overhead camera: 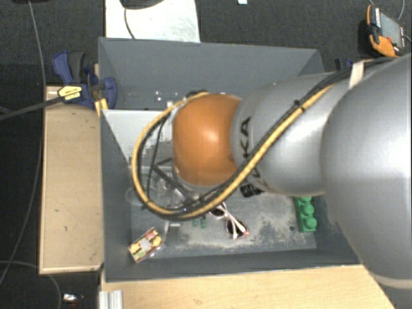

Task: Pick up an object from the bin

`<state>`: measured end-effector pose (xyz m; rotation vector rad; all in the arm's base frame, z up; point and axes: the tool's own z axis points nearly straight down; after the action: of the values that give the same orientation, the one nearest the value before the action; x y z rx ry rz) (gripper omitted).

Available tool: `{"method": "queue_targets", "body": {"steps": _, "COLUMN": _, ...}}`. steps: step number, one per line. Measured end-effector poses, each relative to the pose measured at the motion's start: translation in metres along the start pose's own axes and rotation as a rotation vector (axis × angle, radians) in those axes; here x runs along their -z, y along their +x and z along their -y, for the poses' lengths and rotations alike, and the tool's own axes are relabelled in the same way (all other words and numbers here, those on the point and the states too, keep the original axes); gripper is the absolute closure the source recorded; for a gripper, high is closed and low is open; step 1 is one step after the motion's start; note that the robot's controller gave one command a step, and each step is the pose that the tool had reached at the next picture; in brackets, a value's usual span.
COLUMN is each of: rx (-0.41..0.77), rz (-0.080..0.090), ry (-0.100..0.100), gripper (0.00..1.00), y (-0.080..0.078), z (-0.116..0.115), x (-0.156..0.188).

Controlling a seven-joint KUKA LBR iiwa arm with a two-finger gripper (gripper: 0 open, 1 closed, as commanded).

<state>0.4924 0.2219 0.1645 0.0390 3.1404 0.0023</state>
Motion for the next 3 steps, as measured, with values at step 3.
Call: {"method": "queue_targets", "body": {"steps": 3, "rx": 0.145, "rz": -0.009, "ry": 0.004, "gripper": 0.0, "y": 0.001, "z": 0.001, "x": -0.01}}
